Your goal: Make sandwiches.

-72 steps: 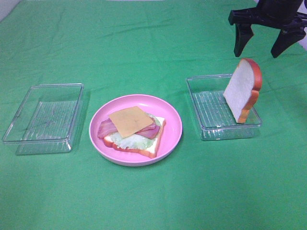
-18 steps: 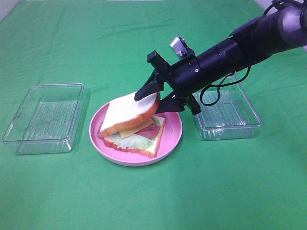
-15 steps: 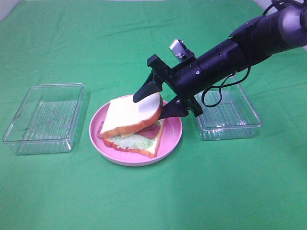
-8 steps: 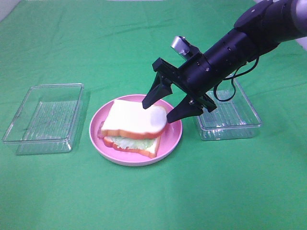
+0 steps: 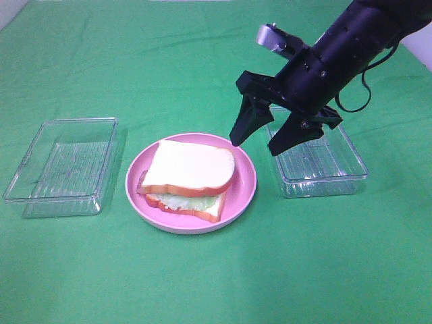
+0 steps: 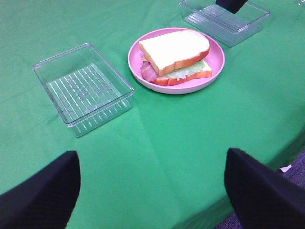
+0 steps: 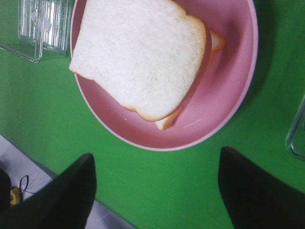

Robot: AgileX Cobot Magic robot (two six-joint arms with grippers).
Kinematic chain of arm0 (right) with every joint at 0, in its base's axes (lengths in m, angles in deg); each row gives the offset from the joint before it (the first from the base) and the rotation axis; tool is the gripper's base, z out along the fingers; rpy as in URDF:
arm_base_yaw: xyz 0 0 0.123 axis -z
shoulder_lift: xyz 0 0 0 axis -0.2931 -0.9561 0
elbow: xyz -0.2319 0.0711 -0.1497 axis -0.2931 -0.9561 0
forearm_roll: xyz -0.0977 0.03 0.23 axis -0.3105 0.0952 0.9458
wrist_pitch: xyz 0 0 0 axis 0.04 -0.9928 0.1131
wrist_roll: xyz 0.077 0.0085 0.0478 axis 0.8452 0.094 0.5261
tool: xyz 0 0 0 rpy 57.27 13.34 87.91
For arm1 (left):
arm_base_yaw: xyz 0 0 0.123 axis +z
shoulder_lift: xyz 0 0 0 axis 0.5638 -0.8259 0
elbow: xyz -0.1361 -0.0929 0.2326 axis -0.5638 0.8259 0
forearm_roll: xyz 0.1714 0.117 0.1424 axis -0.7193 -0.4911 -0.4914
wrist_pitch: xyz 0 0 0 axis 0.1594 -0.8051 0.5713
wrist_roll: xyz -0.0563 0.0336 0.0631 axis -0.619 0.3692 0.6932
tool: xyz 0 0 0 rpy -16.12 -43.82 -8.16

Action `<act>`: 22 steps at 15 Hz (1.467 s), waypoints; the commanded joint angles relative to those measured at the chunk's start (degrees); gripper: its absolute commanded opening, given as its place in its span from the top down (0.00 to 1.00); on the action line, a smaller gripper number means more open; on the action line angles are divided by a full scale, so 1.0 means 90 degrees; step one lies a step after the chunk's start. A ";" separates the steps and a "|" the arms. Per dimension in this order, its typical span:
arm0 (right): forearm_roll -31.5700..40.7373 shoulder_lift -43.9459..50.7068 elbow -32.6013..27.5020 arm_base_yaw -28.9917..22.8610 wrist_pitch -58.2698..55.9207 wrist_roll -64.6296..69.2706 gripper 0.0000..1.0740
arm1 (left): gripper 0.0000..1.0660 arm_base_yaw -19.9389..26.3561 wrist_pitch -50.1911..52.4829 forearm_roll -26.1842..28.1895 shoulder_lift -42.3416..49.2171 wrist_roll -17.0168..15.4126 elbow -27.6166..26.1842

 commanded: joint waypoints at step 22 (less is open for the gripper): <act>-0.3743 1.0313 -0.4959 0.0000 -0.0910 0.1407 0.37 | 0.26 -0.0019 0.0051 0.0178 0.0140 0.0153 0.0006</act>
